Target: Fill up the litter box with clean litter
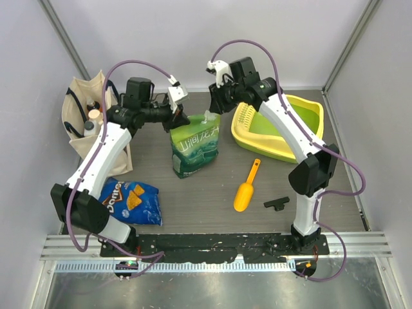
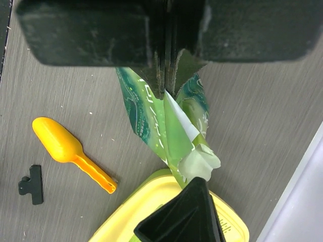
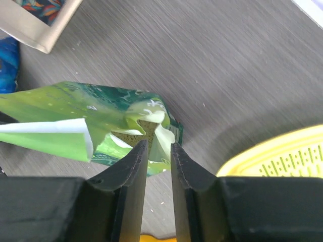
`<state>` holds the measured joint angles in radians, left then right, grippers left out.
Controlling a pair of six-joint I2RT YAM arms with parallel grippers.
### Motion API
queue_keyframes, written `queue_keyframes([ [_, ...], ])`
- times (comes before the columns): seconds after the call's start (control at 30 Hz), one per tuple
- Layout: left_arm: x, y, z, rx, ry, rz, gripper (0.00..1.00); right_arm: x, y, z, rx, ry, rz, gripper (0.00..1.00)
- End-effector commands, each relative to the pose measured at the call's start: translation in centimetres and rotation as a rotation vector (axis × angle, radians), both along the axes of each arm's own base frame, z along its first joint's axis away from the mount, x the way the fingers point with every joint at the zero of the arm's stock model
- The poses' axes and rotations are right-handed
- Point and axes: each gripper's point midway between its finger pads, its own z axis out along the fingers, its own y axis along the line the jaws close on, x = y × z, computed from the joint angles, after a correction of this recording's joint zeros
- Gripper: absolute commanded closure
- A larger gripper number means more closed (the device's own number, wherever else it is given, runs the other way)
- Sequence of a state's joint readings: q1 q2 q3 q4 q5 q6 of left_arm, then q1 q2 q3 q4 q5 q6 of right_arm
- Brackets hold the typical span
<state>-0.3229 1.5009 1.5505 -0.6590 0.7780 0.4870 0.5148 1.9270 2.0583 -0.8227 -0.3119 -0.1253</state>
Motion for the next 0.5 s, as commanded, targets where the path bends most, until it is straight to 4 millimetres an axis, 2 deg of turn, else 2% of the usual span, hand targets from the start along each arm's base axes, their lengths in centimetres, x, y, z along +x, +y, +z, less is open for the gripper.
queue_keyframes([
  [0.0, -1.1, 0.0, 2.7, -0.043, -0.093, -0.009, 1.00, -0.6, 1.4, 2.8, 0.044, -0.044, 0.139, 0.68],
  [0.03, -1.2, 0.1, 2.2, -0.043, -0.086, -0.002, 1.00, -0.6, 1.5, 2.7, 0.029, -0.052, 0.161, 0.67],
  [0.1, -1.1, 0.2, 2.9, -0.056, -0.118, 0.011, 1.00, -0.4, 1.4, 2.2, -0.001, -0.042, 0.185, 0.62],
  [0.27, -1.4, 0.3, 2.8, -0.064, -0.112, 0.020, 1.00, -0.2, 1.4, 0.8, -0.057, -0.010, 0.234, 0.55],
  [0.47, -1.4, 0.4, 2.5, -0.061, -0.112, 0.029, 1.00, -0.5, 1.2, -0.6, -0.092, 0.023, 0.249, 0.52],
])
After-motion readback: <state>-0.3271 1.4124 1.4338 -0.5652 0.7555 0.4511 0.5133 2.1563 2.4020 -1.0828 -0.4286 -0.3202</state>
